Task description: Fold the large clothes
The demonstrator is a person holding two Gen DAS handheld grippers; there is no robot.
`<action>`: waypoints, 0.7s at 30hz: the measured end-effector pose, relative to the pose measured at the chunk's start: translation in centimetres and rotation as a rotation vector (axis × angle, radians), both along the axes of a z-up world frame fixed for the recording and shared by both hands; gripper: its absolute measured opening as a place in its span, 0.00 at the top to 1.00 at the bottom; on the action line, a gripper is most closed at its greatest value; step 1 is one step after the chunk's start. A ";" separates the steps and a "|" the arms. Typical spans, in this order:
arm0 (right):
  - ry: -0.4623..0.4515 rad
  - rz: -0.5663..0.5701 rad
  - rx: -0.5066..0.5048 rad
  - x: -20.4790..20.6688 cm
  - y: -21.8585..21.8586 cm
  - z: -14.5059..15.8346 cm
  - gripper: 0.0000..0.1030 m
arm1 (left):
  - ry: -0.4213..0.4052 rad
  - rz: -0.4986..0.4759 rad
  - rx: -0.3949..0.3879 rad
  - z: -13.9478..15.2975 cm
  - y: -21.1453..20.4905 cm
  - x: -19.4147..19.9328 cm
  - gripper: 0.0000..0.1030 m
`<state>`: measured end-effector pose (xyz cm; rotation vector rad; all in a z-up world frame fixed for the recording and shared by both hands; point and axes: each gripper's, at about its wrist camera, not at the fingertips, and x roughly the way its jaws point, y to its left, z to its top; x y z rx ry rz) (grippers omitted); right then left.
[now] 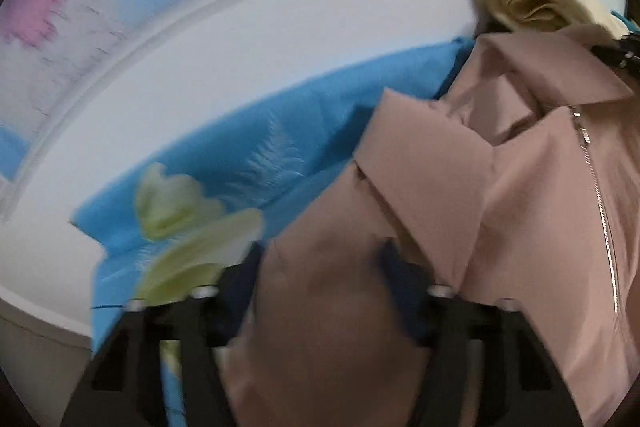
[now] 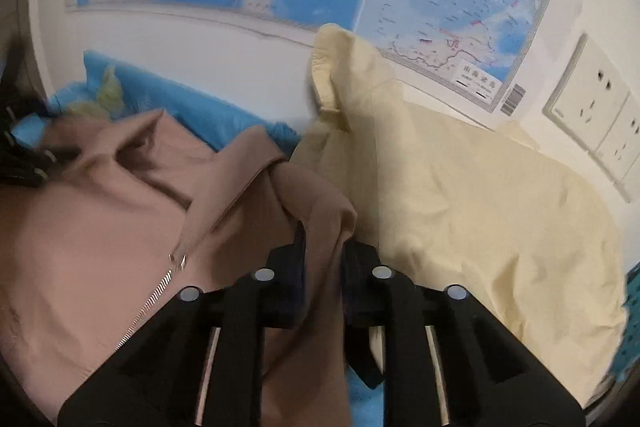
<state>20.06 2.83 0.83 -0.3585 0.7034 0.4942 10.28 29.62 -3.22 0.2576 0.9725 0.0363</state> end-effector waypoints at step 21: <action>0.110 0.004 0.284 -8.8 -8.6 0.1 0.24 | -0.235 0.138 -0.266 5.0 11.0 -13.8 0.23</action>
